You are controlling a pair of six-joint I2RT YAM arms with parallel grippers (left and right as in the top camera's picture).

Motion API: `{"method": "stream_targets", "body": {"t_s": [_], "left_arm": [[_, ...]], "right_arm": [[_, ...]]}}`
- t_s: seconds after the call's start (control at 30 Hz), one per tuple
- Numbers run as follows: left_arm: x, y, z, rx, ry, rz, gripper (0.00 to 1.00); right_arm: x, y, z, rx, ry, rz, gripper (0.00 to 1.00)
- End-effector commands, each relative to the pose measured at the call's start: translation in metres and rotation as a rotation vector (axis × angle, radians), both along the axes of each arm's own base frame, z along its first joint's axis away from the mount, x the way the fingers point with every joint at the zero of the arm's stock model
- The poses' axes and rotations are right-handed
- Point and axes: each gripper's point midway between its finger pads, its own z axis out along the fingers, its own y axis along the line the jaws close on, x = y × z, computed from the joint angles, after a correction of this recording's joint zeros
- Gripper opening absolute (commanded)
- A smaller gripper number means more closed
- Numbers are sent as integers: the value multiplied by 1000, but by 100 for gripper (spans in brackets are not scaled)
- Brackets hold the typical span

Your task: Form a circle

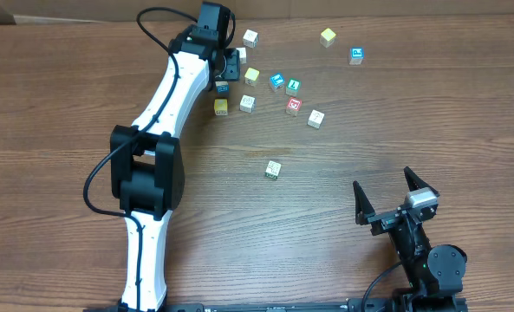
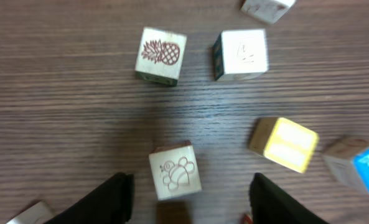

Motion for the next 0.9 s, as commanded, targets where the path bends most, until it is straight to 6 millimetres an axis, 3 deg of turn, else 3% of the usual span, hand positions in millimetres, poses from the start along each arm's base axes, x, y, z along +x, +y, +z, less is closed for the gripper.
{"method": "stream_targets", "body": {"t_s": [0.0,0.07,0.2,0.53,0.67,0.87], "left_arm": [[0,5,-38,27,49,25,44],[2,5,-47,28,54,26,37],[6,9,-52,27,49,35,38],[5,10,-53,26,54,34,54],[4,10,-53,26,56,35,48],[5,11,-53,29,55,36,47]], "right_arm": [[0,-1,-2,-2,-4,-4,100],[0,-1,-2,-2,-4,-4,100],[0,-1,-2,-2,-4,-4,100],[0,-1,-2,-2,-4,-4,100],[0,-1,-2,-2,-4,-4,100],[0,-1,-2,-2,-4,-4,100]]}}
